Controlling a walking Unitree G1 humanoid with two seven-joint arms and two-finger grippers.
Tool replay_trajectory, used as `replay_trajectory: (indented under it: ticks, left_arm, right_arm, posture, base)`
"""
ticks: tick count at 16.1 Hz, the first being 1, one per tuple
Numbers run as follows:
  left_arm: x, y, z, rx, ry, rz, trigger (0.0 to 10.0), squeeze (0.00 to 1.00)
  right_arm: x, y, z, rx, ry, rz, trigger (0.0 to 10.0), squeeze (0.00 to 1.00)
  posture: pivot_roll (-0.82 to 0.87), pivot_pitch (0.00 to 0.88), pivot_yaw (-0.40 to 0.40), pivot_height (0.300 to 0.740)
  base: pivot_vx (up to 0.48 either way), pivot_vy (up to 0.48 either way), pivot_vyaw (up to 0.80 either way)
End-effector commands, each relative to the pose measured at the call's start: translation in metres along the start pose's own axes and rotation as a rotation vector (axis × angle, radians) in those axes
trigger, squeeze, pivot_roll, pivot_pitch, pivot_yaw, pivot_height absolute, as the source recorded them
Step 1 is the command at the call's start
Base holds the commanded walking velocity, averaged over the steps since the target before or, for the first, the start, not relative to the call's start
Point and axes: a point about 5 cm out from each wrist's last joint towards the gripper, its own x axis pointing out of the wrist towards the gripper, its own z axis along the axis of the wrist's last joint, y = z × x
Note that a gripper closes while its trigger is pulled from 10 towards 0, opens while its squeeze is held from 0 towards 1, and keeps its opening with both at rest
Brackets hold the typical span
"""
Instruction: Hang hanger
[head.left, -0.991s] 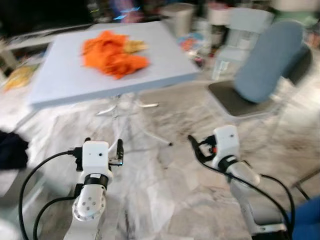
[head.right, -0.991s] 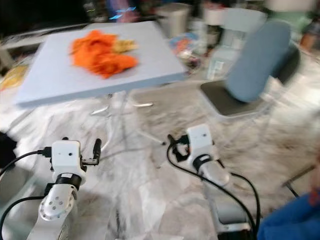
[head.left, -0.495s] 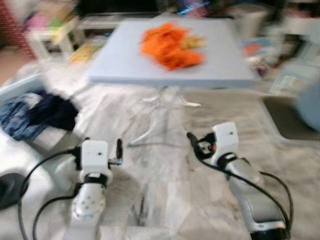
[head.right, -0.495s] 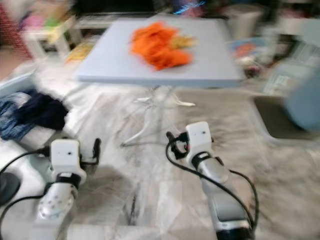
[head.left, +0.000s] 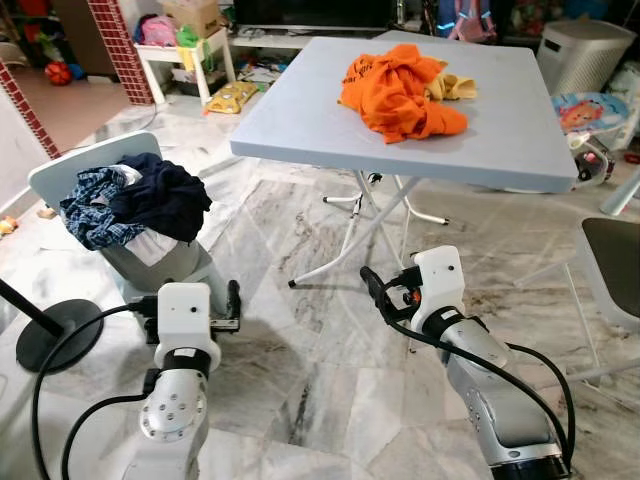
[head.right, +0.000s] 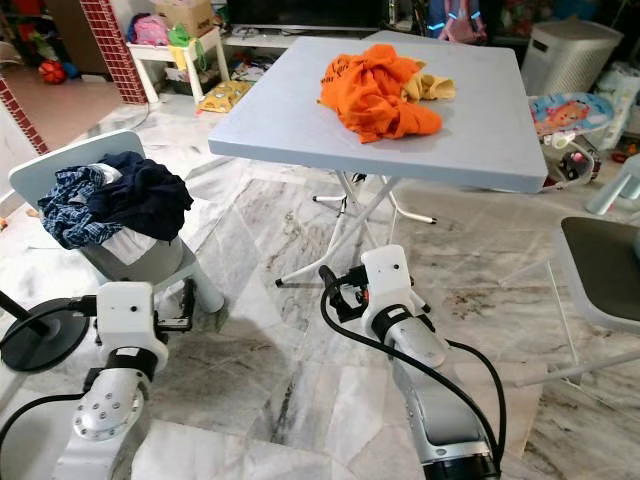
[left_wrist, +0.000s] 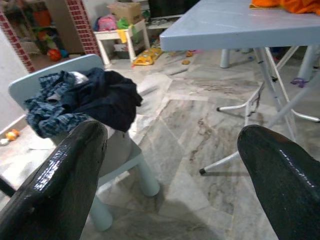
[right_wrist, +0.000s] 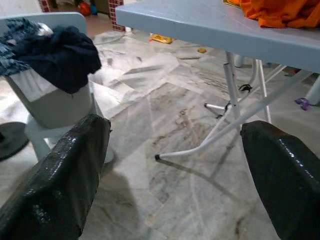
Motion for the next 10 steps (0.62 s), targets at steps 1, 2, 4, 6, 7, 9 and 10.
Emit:
replay_trajectory:
  ticks: [1,2,4,6,7,9,10]
  left_arm:
    - [0.0002,0.0036,0.0015,0.006,0.002,0.004,10.0,0.00]
    - [0.0004,0.0037,0.0015,0.007,0.002,0.005,10.0,0.00]
    - [0.0008,0.0041,0.0015,0.007,0.004,0.006,10.0,0.00]
    - [0.0010,0.0040,0.0014,0.007,0.005,0.006,10.0,0.00]
    - [0.0011,0.0036,0.0013,0.007,0.005,0.004,10.0,0.00]
    - [0.0013,0.0034,0.0014,0.007,0.006,0.003,10.0,0.00]
    - [0.0013,0.0035,0.0015,0.007,0.006,0.003,10.0,0.00]
  right_arm:
    - [0.0006,0.0016,0.0012,0.002,0.002,0.004,10.0,0.00]
    - [0.0008,0.0016,0.0013,0.003,0.002,0.004,10.0,0.00]
    - [0.0010,0.0019,0.0005,0.017,0.011,0.000,10.0,0.00]
    - [0.0011,0.0020,0.0010,0.017,0.008,0.001,10.0,0.00]
    - [0.0011,0.0018,0.0011,0.016,0.007,0.000,10.0,0.00]
    - [0.0009,0.0015,0.0011,0.016,0.008,-0.001,10.0,0.00]
    - [0.0010,0.0015,0.0012,0.016,0.008,-0.002,10.0,0.00]
  posture:
    - [-0.02,0.069,0.003,0.740]
    - [-0.02,0.071,0.004,0.740]
    - [-0.03,0.072,0.004,0.740]
    - [-0.03,0.072,0.005,0.740]
    - [-0.03,0.072,0.006,0.740]
    - [-0.03,0.072,0.006,0.740]
    - [-0.03,0.072,0.006,0.740]
  base:
    - [0.000,0.341,0.00]
    - [0.000,0.341,0.00]
    - [0.000,0.397,0.00]
    - [0.000,0.480,0.00]
    - [0.000,0.480,0.00]
    - [0.000,0.480,0.00]
    - [0.000,0.480,0.00]
